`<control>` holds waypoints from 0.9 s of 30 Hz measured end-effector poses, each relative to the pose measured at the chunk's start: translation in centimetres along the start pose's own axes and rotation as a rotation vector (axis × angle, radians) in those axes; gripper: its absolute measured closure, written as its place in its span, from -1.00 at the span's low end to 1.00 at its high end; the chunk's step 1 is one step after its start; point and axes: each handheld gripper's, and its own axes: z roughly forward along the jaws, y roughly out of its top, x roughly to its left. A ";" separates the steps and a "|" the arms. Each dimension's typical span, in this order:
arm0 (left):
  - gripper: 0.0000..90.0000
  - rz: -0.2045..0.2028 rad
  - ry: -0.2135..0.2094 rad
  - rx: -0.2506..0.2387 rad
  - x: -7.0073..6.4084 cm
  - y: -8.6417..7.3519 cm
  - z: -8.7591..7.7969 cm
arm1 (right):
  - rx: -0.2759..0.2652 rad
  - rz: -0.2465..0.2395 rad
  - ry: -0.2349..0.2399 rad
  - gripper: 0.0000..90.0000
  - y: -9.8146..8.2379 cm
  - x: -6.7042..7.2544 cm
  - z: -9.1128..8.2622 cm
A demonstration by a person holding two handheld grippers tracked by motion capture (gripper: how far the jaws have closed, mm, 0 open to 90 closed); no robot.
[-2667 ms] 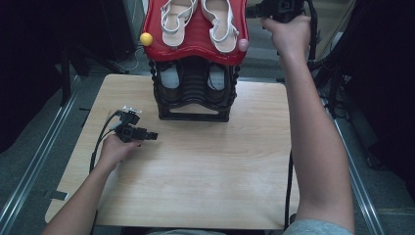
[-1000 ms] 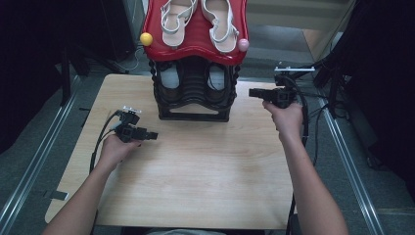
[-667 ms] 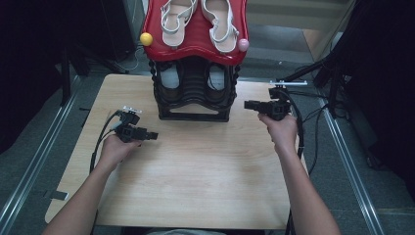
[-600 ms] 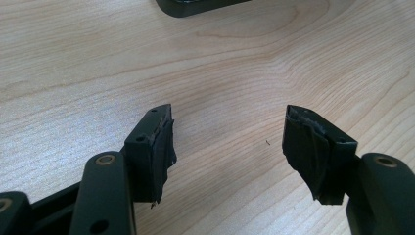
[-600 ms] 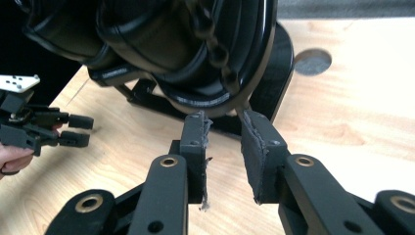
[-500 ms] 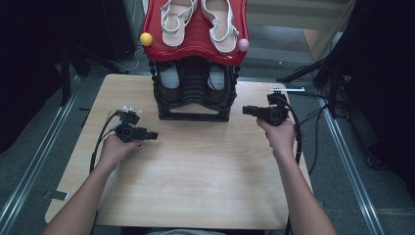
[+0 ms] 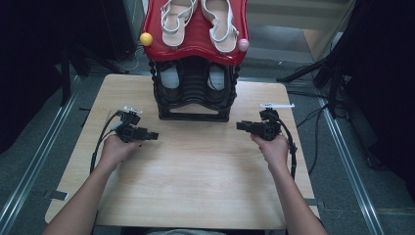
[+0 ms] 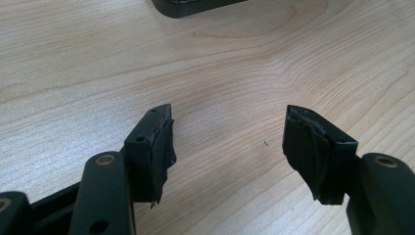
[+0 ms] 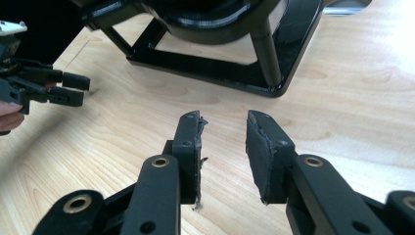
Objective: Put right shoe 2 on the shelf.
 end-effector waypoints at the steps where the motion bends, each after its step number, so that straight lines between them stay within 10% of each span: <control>1: -0.19 -0.004 0.000 -0.005 -0.1 0.0 0.0 | -0.001 -0.002 0.001 0.51 -0.3 -0.1 0.1; 27: -0.28 0.017 -0.033 -0.044 -0.8 0.2 -0.2 | 0.025 0.007 0.011 0.42 -4.6 -1.3 1.4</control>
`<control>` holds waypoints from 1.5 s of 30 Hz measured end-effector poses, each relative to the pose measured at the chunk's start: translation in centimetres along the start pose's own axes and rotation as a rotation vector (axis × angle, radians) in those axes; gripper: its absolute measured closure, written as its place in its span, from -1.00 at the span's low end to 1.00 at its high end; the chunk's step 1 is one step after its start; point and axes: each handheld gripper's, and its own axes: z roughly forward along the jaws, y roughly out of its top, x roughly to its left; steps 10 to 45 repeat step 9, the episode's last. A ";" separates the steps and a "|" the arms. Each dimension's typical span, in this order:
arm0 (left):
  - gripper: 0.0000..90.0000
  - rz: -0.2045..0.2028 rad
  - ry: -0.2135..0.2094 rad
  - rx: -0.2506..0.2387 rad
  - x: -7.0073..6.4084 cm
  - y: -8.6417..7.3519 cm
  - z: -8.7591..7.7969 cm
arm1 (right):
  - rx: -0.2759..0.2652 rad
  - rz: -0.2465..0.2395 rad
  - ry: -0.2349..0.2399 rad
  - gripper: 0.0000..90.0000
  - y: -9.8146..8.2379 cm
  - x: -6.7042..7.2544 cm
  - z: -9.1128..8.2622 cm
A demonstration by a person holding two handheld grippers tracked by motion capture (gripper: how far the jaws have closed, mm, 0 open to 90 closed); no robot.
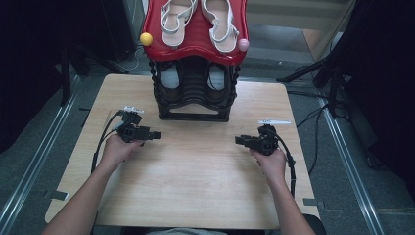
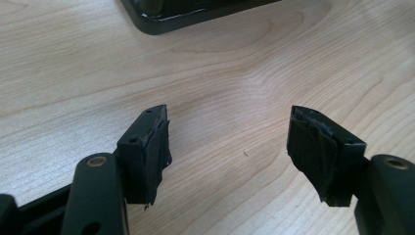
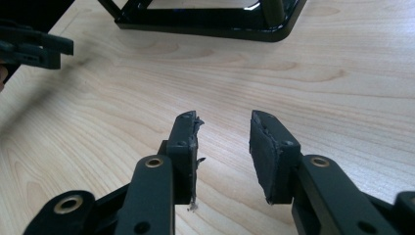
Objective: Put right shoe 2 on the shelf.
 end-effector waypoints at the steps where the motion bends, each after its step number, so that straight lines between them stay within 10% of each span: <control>1: -0.29 0.002 0.001 0.001 -0.1 0.0 0.0 | -0.004 -0.004 -0.001 0.39 0.0 0.0 0.0; 9: -0.38 0.033 0.000 0.017 -1.3 0.0 0.6 | -0.016 -0.101 -0.016 -0.02 -0.2 1.0 0.6; 45: -0.38 0.033 0.000 0.017 -1.3 0.0 0.6 | -0.016 -0.101 -0.016 -0.02 -0.2 1.0 0.6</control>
